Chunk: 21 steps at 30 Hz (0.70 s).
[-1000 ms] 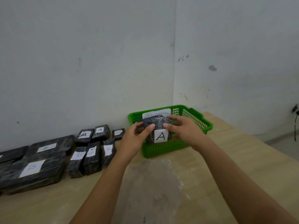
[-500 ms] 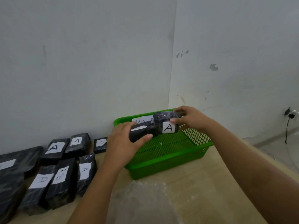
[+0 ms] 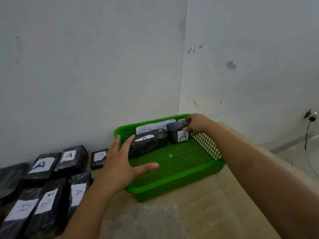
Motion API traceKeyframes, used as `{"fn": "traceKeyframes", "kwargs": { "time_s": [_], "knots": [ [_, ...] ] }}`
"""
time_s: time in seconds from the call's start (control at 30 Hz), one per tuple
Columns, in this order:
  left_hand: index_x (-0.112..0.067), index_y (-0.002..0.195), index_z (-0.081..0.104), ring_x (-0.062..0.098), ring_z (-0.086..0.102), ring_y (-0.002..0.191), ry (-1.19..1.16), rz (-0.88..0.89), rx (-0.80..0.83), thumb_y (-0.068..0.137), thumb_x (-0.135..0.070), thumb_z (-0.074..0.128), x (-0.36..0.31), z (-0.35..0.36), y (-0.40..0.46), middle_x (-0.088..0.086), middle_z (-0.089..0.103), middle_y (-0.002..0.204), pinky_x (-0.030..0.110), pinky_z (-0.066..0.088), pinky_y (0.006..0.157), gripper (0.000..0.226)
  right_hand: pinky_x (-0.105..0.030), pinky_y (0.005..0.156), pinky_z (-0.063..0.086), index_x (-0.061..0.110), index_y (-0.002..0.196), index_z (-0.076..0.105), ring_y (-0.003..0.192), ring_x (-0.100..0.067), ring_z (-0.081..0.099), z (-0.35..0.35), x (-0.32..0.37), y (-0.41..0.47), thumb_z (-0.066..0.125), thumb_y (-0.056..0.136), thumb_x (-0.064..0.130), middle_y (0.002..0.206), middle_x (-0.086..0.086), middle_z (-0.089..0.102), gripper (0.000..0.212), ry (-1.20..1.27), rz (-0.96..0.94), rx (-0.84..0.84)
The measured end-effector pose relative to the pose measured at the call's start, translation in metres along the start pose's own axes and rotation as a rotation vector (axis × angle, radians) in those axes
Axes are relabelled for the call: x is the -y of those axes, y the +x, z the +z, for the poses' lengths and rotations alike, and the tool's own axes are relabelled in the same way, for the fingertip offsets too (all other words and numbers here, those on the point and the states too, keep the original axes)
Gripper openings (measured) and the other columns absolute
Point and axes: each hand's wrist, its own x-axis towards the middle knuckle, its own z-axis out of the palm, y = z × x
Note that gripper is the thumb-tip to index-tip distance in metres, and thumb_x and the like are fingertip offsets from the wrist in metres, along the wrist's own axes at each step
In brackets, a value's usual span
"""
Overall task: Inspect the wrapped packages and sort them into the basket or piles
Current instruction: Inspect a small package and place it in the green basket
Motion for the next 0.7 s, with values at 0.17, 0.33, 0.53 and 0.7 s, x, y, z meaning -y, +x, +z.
{"fn": "traceKeyframes", "kwargs": {
  "time_s": [0.17, 0.33, 0.53, 0.7],
  "knots": [
    [-0.047, 0.16, 0.009, 0.022, -0.005, 0.159, 0.001, 0.013, 0.004, 0.046, -0.093, 0.058, 0.0, 0.002, 0.001, -0.006, -0.015, 0.171, 0.054, 0.014, 0.127, 0.133, -0.047, 0.095, 0.057, 0.001, 0.139, 0.057, 0.109, -0.035, 0.066, 0.006, -0.002, -0.005, 0.065, 0.1, 0.027, 0.129, -0.021, 0.065, 0.048, -0.058, -0.013, -0.021],
    [-0.044, 0.16, 0.017, 0.021, 0.003, 0.159, -0.027, 0.051, -0.053, 0.06, -0.091, 0.052, -0.003, -0.002, 0.0, -0.002, -0.001, 0.173, 0.052, 0.016, 0.127, 0.116, -0.039, 0.106, 0.042, 0.007, 0.151, 0.045, 0.135, -0.035, 0.049, -0.006, 0.006, -0.024, 0.062, 0.101, 0.034, 0.15, -0.02, 0.05, 0.059, -0.061, 0.007, -0.087],
    [-0.029, 0.147, 0.048, 0.01, 0.039, 0.137, -0.138, 0.126, -0.32, 0.089, -0.06, 0.067, 0.002, -0.022, -0.02, -0.005, 0.043, 0.152, 0.035, 0.037, 0.114, 0.068, -0.033, 0.091, 0.042, 0.014, 0.138, 0.056, 0.114, -0.026, 0.056, -0.018, 0.035, -0.082, 0.063, 0.099, 0.031, 0.133, -0.014, 0.06, 0.043, 0.116, -0.089, -0.353],
    [-0.03, 0.124, 0.064, 0.008, 0.053, 0.105, -0.113, 0.158, -0.445, 0.092, -0.04, 0.072, 0.019, -0.042, -0.071, -0.01, 0.054, 0.118, 0.027, 0.045, 0.09, 0.034, -0.033, 0.096, 0.043, 0.022, 0.117, 0.064, 0.112, -0.02, 0.057, -0.007, 0.078, -0.162, 0.063, 0.098, 0.029, 0.12, -0.002, 0.062, 0.02, 0.295, -0.282, -0.562]
  ]
}}
